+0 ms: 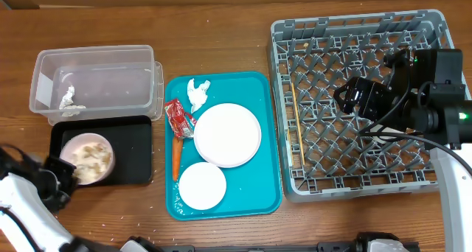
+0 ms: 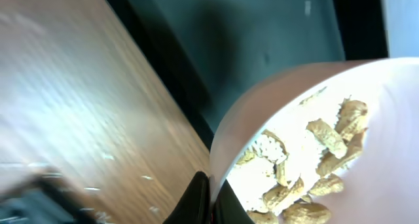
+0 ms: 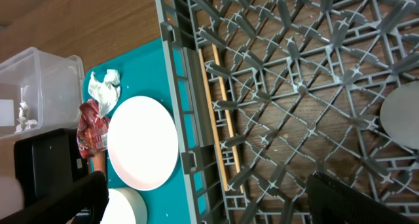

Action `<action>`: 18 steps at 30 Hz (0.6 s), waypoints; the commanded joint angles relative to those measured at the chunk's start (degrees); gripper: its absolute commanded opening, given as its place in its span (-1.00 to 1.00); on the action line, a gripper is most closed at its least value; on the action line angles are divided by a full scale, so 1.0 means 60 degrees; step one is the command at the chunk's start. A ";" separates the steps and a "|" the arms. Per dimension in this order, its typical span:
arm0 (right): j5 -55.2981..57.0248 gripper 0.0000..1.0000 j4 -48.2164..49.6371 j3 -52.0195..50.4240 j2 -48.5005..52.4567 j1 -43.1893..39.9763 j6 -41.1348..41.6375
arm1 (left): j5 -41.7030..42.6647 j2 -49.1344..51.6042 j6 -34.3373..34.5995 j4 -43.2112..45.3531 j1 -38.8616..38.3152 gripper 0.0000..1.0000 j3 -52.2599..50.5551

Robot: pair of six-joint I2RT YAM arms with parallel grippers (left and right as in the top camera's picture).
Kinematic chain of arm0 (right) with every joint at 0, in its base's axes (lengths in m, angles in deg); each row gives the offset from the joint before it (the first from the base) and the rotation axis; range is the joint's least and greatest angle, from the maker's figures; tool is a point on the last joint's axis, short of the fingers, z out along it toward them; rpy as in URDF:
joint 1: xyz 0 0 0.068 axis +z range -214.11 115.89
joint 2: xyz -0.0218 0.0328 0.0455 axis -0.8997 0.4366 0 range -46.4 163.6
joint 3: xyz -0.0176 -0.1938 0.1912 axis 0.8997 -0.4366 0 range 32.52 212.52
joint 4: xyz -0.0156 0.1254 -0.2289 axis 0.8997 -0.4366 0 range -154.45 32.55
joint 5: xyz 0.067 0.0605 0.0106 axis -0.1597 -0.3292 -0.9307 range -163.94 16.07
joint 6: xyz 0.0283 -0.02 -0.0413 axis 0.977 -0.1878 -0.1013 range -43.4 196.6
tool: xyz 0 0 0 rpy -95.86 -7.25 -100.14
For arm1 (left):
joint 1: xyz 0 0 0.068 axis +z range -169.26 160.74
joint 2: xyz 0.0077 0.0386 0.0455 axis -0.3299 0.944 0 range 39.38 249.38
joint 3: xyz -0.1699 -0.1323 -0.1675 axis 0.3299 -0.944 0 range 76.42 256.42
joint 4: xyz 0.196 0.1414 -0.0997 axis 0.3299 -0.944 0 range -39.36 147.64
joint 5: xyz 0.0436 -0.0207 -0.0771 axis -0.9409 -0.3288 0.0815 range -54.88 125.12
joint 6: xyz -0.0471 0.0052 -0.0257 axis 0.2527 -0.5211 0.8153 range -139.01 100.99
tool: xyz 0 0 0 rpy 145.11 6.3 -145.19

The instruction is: Sort waste into correct bins and load items into the dishwasher

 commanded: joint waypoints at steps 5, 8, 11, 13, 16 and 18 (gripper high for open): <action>0.0047 1.00 0.0076 -0.0007 0.0000 0.0047 0.0007 | -0.5960 -0.0393 0.2248 -0.0667 -0.3031 -0.92 0.1333; 0.0047 1.00 0.0076 -0.0007 0.0000 0.0047 0.0007 | -0.7351 -0.0146 0.2940 -0.1013 -0.4510 -0.92 0.1333; 0.0044 1.00 0.0073 -0.0007 0.0000 0.0047 0.0007 | -0.8542 0.0299 0.3570 -0.1326 -0.5745 -0.92 0.1333; 0.0044 1.00 0.0069 -0.0007 0.0000 0.0047 0.0007 | -0.9140 0.0674 0.3821 -0.1508 -0.6357 -0.92 0.1333; 0.0044 1.00 0.0025 -0.0007 0.0000 0.0047 0.0004 | -0.9985 0.1413 0.4240 -0.1785 -0.7111 -0.92 0.1333; 0.0044 1.00 -0.0011 -0.0007 0.0000 0.0047 0.0004 | -1.0506 0.1953 0.4350 -0.1821 -0.7373 -0.92 0.1333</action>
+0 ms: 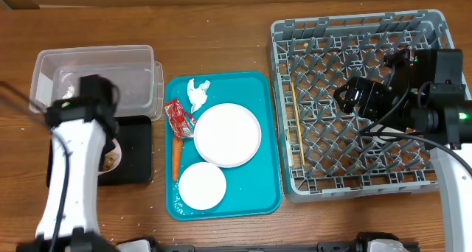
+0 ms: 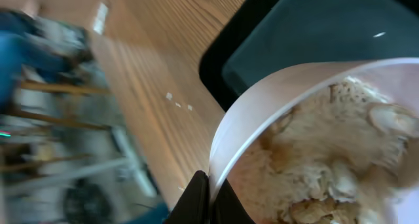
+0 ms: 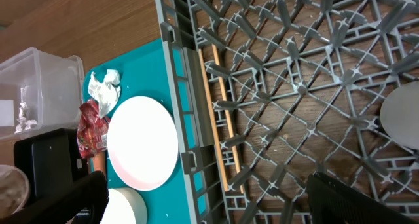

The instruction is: Sort waste into correct bins and load items into the dishwasher

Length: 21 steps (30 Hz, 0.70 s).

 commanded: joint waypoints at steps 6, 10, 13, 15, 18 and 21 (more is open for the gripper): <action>0.0047 1.00 -0.0029 -0.0007 0.0000 0.0044 0.0000 | -0.2871 0.2288 0.0820 0.0051 -0.0419 -0.92 0.0153; 0.0044 1.00 -0.0026 -0.0007 0.0000 0.0044 0.0000 | -0.2962 0.3107 0.0780 0.0324 -0.0412 -0.92 0.0153; 0.0047 1.00 -0.0026 -0.0007 0.0000 0.0044 0.0000 | -0.3009 0.3322 0.0597 0.0386 -0.0412 -0.92 0.0153; 0.0047 1.00 -0.0018 -0.0007 0.0000 0.0044 0.0000 | -0.3395 0.3326 0.0561 0.0372 -0.0415 -0.92 0.0153; 0.0047 1.00 -0.0015 -0.0007 0.0000 0.0044 0.0000 | -0.4801 0.3330 0.0565 -0.0106 -0.0572 -0.92 0.0160; 0.0044 1.00 0.0055 -0.0007 0.0000 0.0044 0.0004 | -0.5523 0.3326 0.0565 -0.0583 -0.1049 -0.92 0.0160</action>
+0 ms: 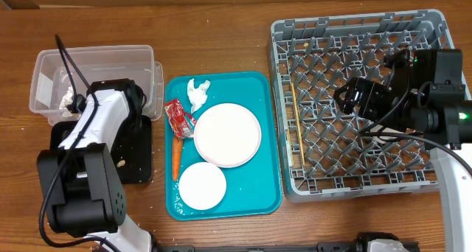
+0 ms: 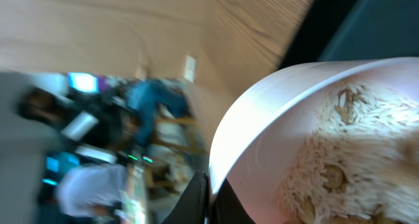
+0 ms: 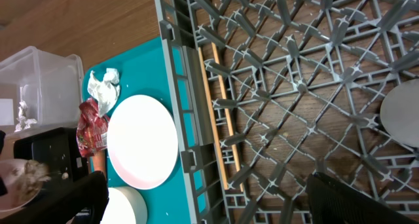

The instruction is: Sort waste into correct bins and load items into the dishwasher

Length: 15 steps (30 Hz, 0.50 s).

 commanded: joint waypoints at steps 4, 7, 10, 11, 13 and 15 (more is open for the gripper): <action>0.0047 1.00 0.0124 -0.0007 0.0000 0.0044 0.0178 | -0.2186 0.0029 0.0142 -0.0087 -0.1300 -0.92 0.0164; 0.0044 1.00 0.0117 -0.0007 0.0000 0.0044 0.0186 | -0.2725 0.0033 0.0135 0.0222 -0.1767 -0.92 0.0164; 0.0047 1.00 0.0102 -0.0007 0.0000 0.0044 0.0186 | -0.2732 0.0033 0.0135 0.0448 -0.1843 -0.92 0.0164; 0.0047 1.00 0.0091 -0.0007 0.0000 0.0044 0.0186 | -0.2739 0.0033 0.0131 0.0426 -0.1843 -0.92 0.0164; 0.0047 1.00 0.0080 -0.0007 0.0000 0.0044 0.0186 | -0.2958 0.0033 -0.0113 0.0379 -0.1847 -0.91 0.0164; 0.0047 1.00 0.0098 -0.0007 0.0000 0.0044 0.0186 | -0.3322 0.0033 -0.0433 0.0404 -0.1931 -0.92 0.0164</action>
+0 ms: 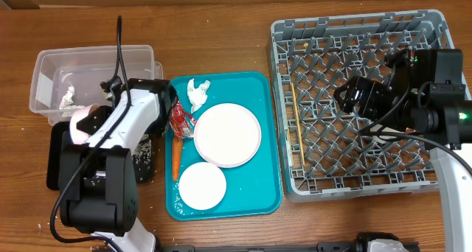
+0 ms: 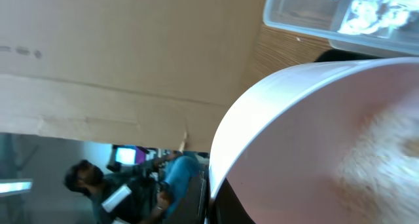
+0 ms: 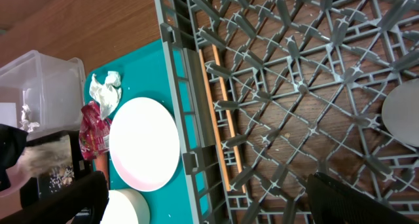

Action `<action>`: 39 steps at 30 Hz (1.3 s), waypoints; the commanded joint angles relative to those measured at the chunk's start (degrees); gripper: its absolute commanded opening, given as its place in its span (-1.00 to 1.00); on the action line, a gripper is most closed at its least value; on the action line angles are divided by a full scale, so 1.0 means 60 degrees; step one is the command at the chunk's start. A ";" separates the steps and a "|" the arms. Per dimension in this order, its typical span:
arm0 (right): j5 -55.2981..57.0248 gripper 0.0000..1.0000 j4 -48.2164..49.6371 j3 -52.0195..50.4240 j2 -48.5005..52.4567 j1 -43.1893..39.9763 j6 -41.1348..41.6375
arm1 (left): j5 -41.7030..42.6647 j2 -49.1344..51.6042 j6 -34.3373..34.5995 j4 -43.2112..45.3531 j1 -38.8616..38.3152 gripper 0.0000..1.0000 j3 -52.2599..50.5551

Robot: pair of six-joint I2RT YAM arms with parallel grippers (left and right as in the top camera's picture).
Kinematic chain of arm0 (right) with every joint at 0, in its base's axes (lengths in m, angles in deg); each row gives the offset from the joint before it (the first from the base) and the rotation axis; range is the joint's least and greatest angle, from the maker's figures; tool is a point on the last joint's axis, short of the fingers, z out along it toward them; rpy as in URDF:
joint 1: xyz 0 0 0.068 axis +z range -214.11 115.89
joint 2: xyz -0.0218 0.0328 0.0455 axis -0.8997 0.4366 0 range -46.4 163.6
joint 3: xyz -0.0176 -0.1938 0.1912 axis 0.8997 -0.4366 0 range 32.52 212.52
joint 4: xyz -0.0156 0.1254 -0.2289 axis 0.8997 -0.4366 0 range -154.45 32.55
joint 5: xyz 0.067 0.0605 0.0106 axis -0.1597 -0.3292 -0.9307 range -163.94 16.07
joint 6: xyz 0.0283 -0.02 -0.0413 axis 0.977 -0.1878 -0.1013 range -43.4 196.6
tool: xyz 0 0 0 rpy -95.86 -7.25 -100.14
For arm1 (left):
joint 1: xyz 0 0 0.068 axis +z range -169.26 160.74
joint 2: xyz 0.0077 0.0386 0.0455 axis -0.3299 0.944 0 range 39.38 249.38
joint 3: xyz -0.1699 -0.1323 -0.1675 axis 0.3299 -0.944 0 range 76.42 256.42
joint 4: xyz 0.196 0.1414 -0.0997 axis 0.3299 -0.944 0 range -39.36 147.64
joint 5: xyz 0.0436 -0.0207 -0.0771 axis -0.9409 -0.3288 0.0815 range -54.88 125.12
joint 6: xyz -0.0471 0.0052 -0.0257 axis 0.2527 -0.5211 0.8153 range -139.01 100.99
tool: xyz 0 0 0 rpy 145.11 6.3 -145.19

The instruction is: Sort waste into correct bins and load items into the dishwasher

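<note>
My left gripper (image 1: pixel 94 124) is shut on the rim of a white bowl (image 1: pixel 78 116), which is tipped over above the black tray (image 1: pixel 55 160). In the left wrist view the bowl (image 2: pixel 314 145) fills the frame; its inside is blurred and looks nearly bare. Rice and bits of food (image 1: pixel 144 145) lie scattered on the black tray's right side. My right gripper (image 1: pixel 361 97) hangs open over the grey dish rack (image 1: pixel 435 180); between its fingers (image 3: pixel 72 198) nothing is held. Chopsticks (image 3: pixel 219 112) lie in the rack's left part.
A clear bin (image 1: pixel 44 64) holding crumpled tissue (image 1: pixel 68 97) stands behind the black tray. The teal tray (image 1: pixel 258 200) carries a white plate (image 1: pixel 227 134), a small white dish (image 1: pixel 203 186), a carrot (image 1: pixel 177 158), a red wrapper (image 1: pixel 179 118) and tissue (image 1: pixel 197 93).
The left wrist has turned further with the bowl. The bowl held rice and nuts then; now it looks almost emptied, with food strewn on the black tray. The right arm is unchanged.
The bowl of rice and nuts first sat upright on the black tray with my left gripper on its rim. Then the arm was over it and the bowl tilted. It was tipped further, and now its food lies on the black tray. My right gripper stayed over the rack.
</note>
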 commanded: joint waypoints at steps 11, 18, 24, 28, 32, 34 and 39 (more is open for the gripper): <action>0.0044 1.00 0.0135 -0.0007 0.0000 0.0047 0.0036 | -0.1461 0.0044 -0.2204 0.0295 -0.0554 -0.92 0.0164; 0.0044 1.00 0.0197 -0.0007 0.0000 0.0047 0.0255 | -0.1767 0.0047 -0.2867 -0.0189 -0.0954 -0.92 0.0160; 0.0044 1.00 0.0149 -0.0007 0.0000 0.0047 0.0255 | -0.1752 0.0047 -0.2911 -0.0200 -0.1038 -0.92 0.0168; 0.0044 1.00 0.0142 -0.0007 0.0000 0.0047 0.0255 | -0.1621 0.0047 -0.2677 0.0127 -0.1020 -0.92 0.0168; 0.0047 1.00 0.0153 -0.0007 0.0000 0.0047 0.0255 | -0.1603 0.0047 -0.2674 -0.0178 -0.1144 -0.92 0.0168; 0.0047 1.00 0.0164 -0.0007 0.0000 0.0047 0.0251 | -0.0885 0.0047 -0.2029 0.0375 -0.1173 -0.92 0.0171; 0.0040 1.00 0.0353 -0.0007 0.0000 0.0047 0.0288 | 0.3501 0.0044 -0.1942 0.1078 -0.1297 -0.91 0.0404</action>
